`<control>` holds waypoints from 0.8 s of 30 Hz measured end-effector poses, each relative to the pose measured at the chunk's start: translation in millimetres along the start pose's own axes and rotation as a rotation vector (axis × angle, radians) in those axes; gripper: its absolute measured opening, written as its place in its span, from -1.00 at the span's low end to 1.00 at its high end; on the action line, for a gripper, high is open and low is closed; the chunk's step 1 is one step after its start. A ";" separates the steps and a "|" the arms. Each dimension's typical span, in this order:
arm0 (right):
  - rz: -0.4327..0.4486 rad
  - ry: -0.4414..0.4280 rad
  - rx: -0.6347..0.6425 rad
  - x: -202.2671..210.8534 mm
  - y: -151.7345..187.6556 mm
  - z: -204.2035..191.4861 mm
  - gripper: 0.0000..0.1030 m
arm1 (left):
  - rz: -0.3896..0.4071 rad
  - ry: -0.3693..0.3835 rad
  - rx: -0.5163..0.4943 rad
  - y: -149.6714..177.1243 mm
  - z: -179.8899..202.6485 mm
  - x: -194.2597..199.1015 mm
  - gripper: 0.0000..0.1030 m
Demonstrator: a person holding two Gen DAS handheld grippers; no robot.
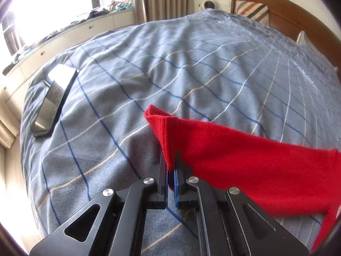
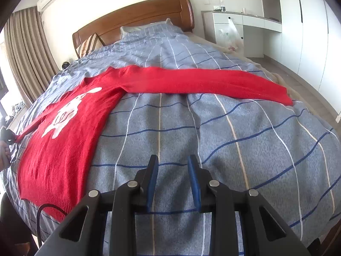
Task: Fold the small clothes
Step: 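Grasp a sleeve cuff with the left gripper and stretch it out flat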
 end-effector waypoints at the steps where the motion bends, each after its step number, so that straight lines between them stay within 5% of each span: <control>1: -0.001 0.002 -0.002 -0.6 0.3 0.6 -0.44 | 0.000 0.003 0.002 2.9 -0.2 -1.4 -0.96; 20: 0.002 0.036 -0.003 3.9 -1.4 1.7 -0.44 | 0.009 0.050 0.026 3.4 -4.4 -16.4 -0.90; 23: -0.021 0.089 0.024 11.0 -1.0 -6.1 -0.38 | 0.014 0.040 -0.005 4.1 -2.3 -7.3 -0.54; 24: -0.032 0.118 0.025 14.6 -1.5 -7.0 -0.27 | 0.014 0.037 -0.016 5.7 -1.9 -1.9 -0.03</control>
Point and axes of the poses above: each gripper's, at about its wrist camera, not at the fingertips, and x roughly against the way its jaws point, z to its right, y to its underside, the point moved 7 cm from there along -x, roughly the way its jaws point, and after that the axes turned 8 degrees about -z, right-handed, at the moved point
